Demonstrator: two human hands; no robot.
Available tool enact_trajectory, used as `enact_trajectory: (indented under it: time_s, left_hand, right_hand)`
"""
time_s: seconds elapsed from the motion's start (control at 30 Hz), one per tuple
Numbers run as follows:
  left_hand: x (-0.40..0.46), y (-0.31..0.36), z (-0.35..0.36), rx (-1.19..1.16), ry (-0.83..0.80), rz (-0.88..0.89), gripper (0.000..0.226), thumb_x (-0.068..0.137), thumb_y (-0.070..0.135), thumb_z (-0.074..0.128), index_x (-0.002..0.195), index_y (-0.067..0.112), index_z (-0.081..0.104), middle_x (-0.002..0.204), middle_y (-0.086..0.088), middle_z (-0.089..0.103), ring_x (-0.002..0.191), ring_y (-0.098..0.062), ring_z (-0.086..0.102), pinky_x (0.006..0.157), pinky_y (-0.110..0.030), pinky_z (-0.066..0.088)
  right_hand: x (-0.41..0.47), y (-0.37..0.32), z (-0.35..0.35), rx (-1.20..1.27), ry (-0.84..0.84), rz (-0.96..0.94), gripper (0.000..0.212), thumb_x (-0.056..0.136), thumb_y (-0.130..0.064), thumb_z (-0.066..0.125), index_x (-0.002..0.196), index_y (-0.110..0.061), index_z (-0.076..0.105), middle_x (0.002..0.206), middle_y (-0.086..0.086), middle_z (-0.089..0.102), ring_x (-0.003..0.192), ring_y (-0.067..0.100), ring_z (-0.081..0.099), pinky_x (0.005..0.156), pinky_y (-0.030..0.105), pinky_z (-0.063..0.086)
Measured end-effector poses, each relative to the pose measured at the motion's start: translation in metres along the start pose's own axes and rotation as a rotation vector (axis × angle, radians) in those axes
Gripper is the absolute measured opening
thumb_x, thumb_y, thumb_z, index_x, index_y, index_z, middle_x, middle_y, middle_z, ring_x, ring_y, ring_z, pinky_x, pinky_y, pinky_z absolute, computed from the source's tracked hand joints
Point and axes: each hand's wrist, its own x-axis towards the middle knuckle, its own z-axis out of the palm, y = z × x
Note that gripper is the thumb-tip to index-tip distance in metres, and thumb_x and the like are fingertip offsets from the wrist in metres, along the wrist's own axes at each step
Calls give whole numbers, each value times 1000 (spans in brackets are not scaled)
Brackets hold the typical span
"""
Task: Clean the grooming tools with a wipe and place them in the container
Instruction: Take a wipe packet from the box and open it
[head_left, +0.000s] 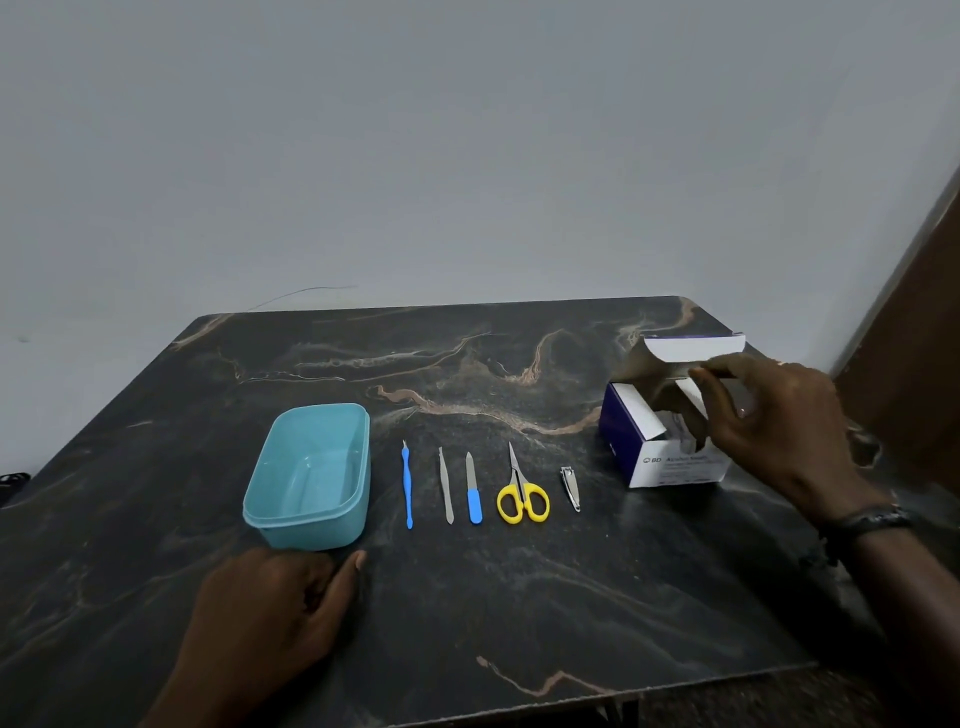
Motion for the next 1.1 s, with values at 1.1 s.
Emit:
enact_trajectory:
  time_s: [1.1]
  left_hand:
    - [-1,-5,5,-10,61,7,59,81,52,52,41,17,28,35,1,25,35,-6,20,39,-21,22]
  right_hand:
    - [37,3,36,-254,-1069,-93,32,75,-5,59,103,-20,58,86,-8,57,82,16,55,71,27,50]
